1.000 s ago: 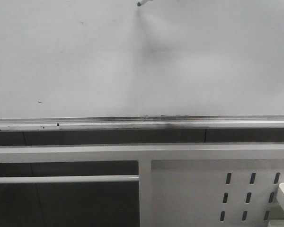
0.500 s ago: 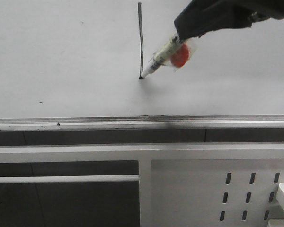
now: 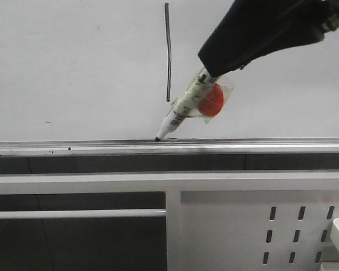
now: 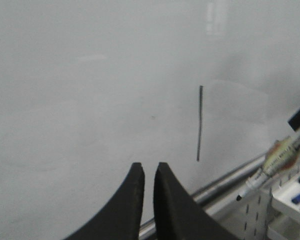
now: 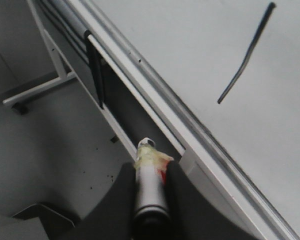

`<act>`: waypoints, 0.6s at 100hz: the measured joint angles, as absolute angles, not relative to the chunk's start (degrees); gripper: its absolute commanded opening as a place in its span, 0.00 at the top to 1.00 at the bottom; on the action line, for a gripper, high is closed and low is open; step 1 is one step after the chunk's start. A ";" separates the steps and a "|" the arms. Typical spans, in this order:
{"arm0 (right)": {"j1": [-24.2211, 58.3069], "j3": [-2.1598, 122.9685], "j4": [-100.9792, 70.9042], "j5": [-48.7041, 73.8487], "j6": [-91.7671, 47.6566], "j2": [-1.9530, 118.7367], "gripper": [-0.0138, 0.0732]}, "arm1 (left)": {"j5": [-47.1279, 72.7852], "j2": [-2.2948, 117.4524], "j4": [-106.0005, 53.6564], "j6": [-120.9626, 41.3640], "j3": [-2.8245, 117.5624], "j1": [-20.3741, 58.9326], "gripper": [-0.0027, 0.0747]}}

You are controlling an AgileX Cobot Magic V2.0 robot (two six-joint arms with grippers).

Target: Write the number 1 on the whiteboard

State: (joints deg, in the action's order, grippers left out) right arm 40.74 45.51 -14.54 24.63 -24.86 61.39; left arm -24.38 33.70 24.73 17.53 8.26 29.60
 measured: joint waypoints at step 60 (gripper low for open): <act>47.66 59.98 -12.66 36.36 -24.96 69.27 0.92 | -37.45 59.18 53.93 25.20 17.87 29.60 0.54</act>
